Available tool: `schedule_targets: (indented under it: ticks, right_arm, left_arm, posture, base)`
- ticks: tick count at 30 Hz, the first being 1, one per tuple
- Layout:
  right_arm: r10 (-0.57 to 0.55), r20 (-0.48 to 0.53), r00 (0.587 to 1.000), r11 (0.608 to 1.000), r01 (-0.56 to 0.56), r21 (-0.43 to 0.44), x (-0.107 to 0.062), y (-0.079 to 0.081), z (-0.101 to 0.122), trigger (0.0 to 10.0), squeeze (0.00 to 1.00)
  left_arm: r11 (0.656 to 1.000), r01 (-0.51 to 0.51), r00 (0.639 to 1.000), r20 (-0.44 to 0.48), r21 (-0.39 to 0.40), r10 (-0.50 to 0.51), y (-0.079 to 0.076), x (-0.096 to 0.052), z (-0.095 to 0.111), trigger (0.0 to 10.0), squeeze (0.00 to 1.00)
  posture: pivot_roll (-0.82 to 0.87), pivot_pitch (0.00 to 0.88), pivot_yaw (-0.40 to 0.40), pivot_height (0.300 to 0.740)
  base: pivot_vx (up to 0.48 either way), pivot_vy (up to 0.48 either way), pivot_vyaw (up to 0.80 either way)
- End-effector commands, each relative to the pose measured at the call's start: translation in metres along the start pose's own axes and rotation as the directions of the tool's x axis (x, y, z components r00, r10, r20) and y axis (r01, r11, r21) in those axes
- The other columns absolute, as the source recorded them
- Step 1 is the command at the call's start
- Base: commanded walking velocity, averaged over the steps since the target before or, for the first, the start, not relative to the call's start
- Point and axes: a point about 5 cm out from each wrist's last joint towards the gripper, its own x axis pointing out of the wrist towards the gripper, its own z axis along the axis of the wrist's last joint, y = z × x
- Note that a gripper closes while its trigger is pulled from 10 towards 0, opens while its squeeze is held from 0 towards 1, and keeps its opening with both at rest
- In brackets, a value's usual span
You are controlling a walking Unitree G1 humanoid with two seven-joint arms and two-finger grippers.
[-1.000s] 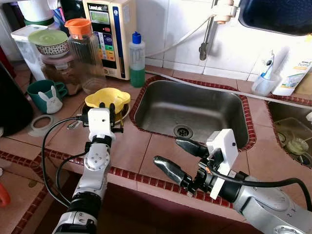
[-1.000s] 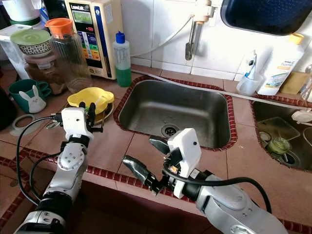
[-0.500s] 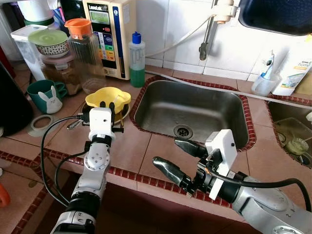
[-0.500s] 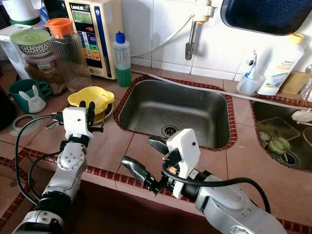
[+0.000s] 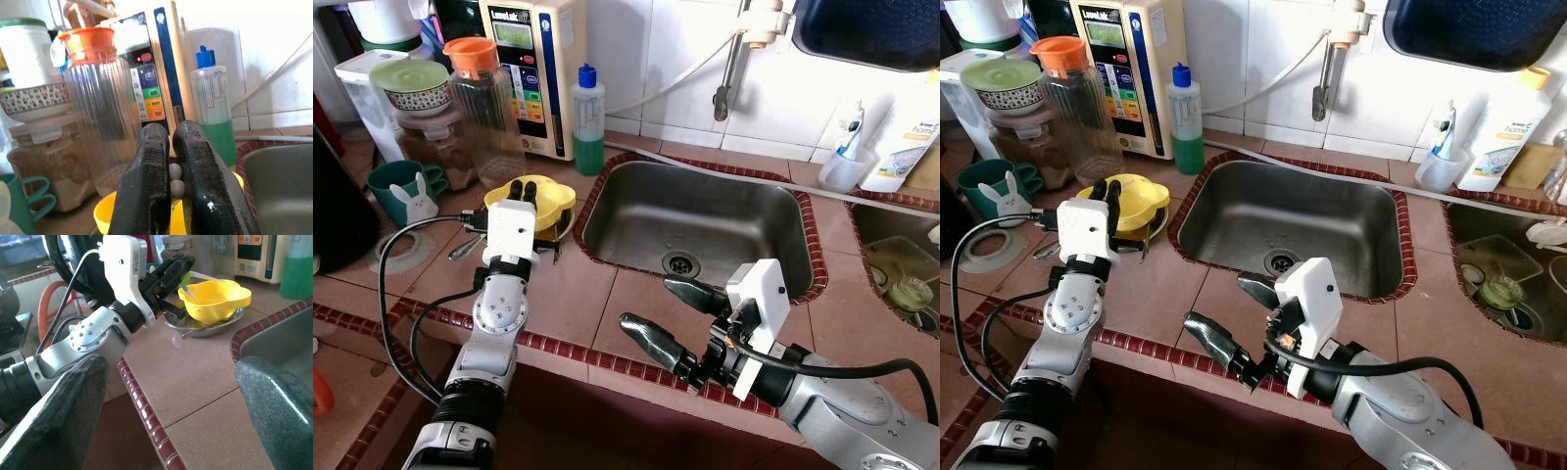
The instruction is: Kitchen organization
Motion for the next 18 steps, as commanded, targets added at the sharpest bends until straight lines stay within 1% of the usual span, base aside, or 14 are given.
schedule_targets:
  ticks: [1, 6, 8, 9, 11, 12, 13, 14, 15, 16, 17, 18]
  right_arm:
    - [0.0, 0.006, 1.0, 1.0, 0.0, -0.016, 0.001, -0.002, 0.002, 10.0, 0.0]
    - [-0.004, 0.011, 1.0, 1.0, 0.004, -0.016, 0.001, -0.004, 0.003, 10.0, 0.0]
    - [-0.008, 0.015, 1.0, 1.0, 0.008, -0.019, 0.002, -0.005, 0.003, 10.0, 0.0]
    - [-0.019, 0.023, 1.0, 1.0, 0.02, -0.02, 0.004, -0.008, 0.004, 10.0, 0.0]
    - [-0.053, 0.051, 0.997, 0.998, 0.054, -0.017, 0.006, -0.014, 0.007, 10.0, 0.0]
    - [-0.087, 0.079, 0.993, 0.996, 0.089, -0.011, 0.009, -0.02, 0.01, 10.0, 0.0]
    - [-0.098, 0.087, 0.991, 0.995, 0.099, -0.01, 0.01, -0.022, 0.011, 10.0, 0.0]
    - [-0.114, 0.099, 0.989, 0.993, 0.115, -0.007, 0.011, -0.024, 0.013, 10.0, 0.0]
    - [-0.148, 0.125, 0.981, 0.989, 0.149, 0.006, 0.013, -0.029, 0.015, 10.0, 0.0]
    - [-0.148, 0.125, 0.981, 0.989, 0.149, 0.006, 0.013, -0.029, 0.015, 10.0, 0.0]
    - [-0.177, 0.148, 0.973, 0.984, 0.176, 0.022, 0.015, -0.034, 0.017, 10.0, 0.0]
    - [-0.188, 0.157, 0.97, 0.982, 0.186, 0.028, 0.016, -0.035, 0.018, 10.0, 0.0]
  left_arm:
    - [1.0, -0.003, 0.999, 0.037, 0.023, 0.003, 0.004, 0.003, 0.008, 0.0, 0.0]
    - [1.0, 0.0, 0.994, 0.107, 0.021, -0.002, 0.007, 0.011, 0.029, 0.0, 0.0]
    - [1.0, 0.004, 0.991, 0.134, 0.002, -0.005, 0.007, 0.016, 0.038, 0.0, 0.0]
    - [1.0, 0.012, 0.986, 0.167, -0.013, -0.009, 0.005, 0.021, 0.047, 0.0, 0.0]
    - [0.996, 0.044, 0.976, 0.217, -0.081, -0.026, 0.0, 0.03, 0.065, 0.0, 0.0]
    - [0.985, 0.076, 0.971, 0.237, -0.152, -0.038, -0.004, 0.038, 0.078, 0.0, 0.0]
    - [0.98, 0.087, 0.97, 0.241, -0.179, -0.042, -0.005, 0.04, 0.081, 0.0, 0.0]
    - [0.968, 0.105, 0.971, 0.234, -0.23, -0.049, -0.007, 0.043, 0.084, 0.0, 0.0]
    - [0.934, 0.142, 0.972, 0.226, -0.328, -0.068, -0.012, 0.048, 0.09, 0.0, 0.0]
    - [0.934, 0.142, 0.972, 0.226, -0.328, -0.068, -0.012, 0.048, 0.09, 0.0, 0.0]
    - [0.897, 0.183, 0.97, 0.223, -0.403, -0.097, -0.018, 0.051, 0.093, 0.0, 0.0]
    - [0.881, 0.198, 0.969, 0.222, -0.429, -0.109, -0.021, 0.052, 0.094, 0.0, 0.0]
  posture:
    - [0.02, 0.0, -0.019, 0.74]
    - [0.03, 0.0, -0.023, 0.74]
    - [0.04, 0.0, -0.023, 0.74]
    - [0.04, 0.0, -0.022, 0.74]
    - [0.05, 0.0, -0.019, 0.74]
    - [0.05, 0.0, -0.017, 0.74]
    - [0.05, 0.0, -0.017, 0.74]
    - [0.06, 0.0, -0.012, 0.74]
    - [0.06, 0.0, -0.003, 0.74]
    - [0.06, 0.0, -0.003, 0.74]
    - [0.06, 0.0, -0.001, 0.74]
    - [0.06, 0.0, 0.0, 0.74]
  base:
    - [0.0, 0.0, 0.0]
    - [0.0, 0.0, 0.0]
    - [0.0, 0.0, 0.0]
    - [0.0, 0.0, 0.0]
    - [0.0, 0.0, 0.0]
    - [0.0, 0.0, 0.0]
    - [0.0, 0.0, 0.0]
    - [0.0, 0.0, 0.0]
    - [0.0, 0.0, 0.0]
    - [0.0, 0.0, 0.0]
    - [0.0, 0.0, 0.0]
    - [0.0, 0.0, 0.0]
